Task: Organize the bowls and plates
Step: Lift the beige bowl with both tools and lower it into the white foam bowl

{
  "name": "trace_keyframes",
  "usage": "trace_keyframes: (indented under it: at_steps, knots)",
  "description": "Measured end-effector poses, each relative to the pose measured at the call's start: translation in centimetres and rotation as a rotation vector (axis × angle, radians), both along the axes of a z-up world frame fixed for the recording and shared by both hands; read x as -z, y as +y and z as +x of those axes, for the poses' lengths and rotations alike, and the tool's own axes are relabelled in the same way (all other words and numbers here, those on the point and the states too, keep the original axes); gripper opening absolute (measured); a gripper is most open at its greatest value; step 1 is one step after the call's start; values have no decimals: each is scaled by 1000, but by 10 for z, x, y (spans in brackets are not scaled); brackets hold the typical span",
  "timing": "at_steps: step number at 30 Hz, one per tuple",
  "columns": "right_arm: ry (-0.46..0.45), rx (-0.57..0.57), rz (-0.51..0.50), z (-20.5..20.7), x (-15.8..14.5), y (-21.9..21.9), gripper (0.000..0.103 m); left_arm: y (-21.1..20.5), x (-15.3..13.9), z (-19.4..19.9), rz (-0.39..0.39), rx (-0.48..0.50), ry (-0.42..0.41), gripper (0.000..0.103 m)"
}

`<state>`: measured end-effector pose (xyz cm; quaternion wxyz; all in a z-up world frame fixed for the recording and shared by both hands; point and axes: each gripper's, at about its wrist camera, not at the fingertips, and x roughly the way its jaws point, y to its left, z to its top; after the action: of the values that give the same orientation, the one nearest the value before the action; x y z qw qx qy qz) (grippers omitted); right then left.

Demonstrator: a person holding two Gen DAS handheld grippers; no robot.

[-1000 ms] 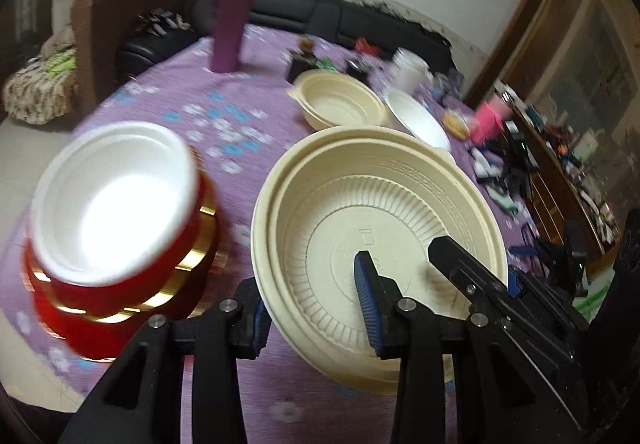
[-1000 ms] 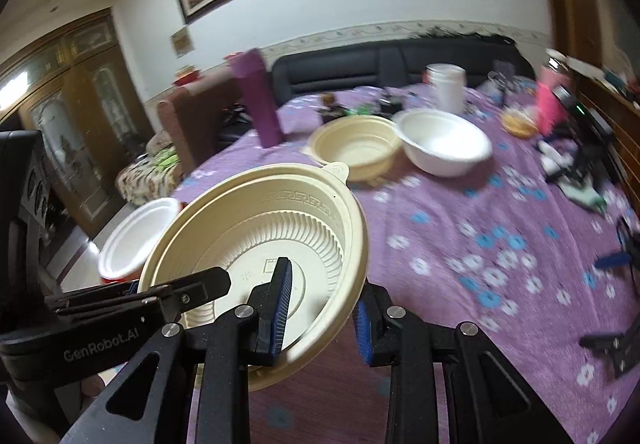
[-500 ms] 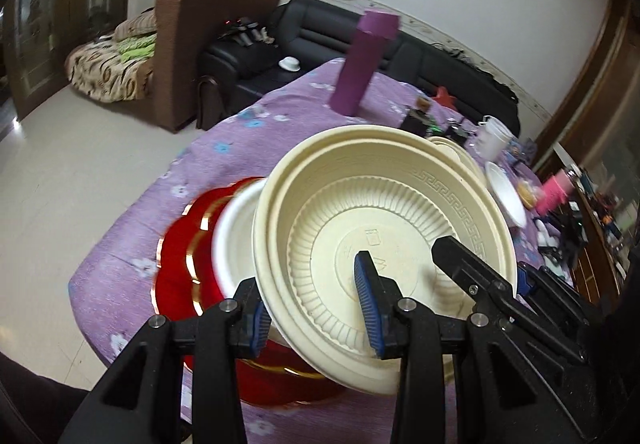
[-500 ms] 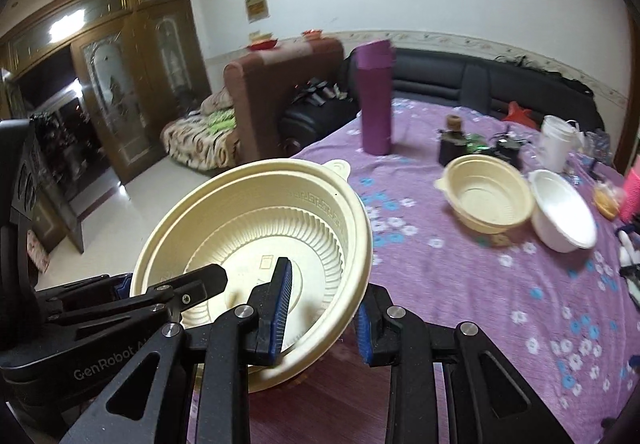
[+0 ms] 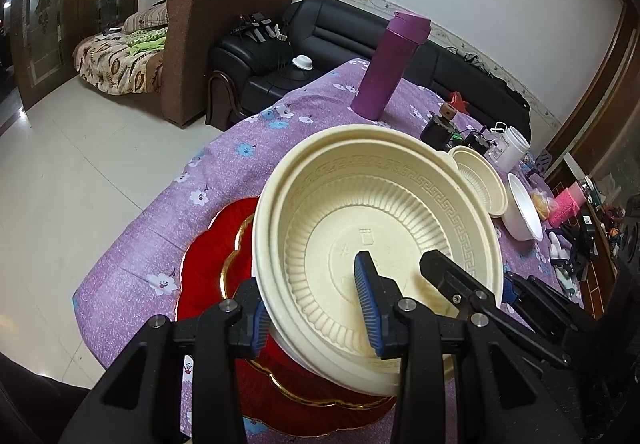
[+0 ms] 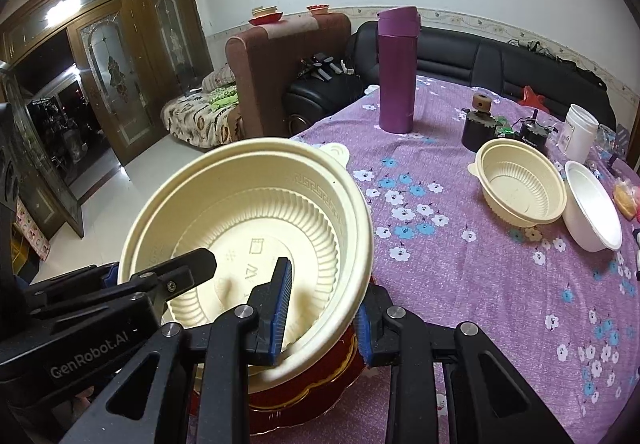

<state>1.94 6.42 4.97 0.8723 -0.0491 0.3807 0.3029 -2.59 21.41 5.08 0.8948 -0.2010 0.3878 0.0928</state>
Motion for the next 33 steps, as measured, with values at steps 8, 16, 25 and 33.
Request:
trace_keyframes:
  at_steps: [8,16,25,33]
  knots:
    - [6,16,26,-1,0,-3,45,6,-1,-7,-18,-27,-11,45]
    - [-12,69,55,-1,0,-13,64,6,-3,-12,7,-31,-23,59]
    - [5,39,56,-3,-3,-13,41,-1,-2,-9,-8,-6,-29,63]
    - [-57,47,-5,-12,-9,-8,20,4,-8,-15,-70,48,-54,80]
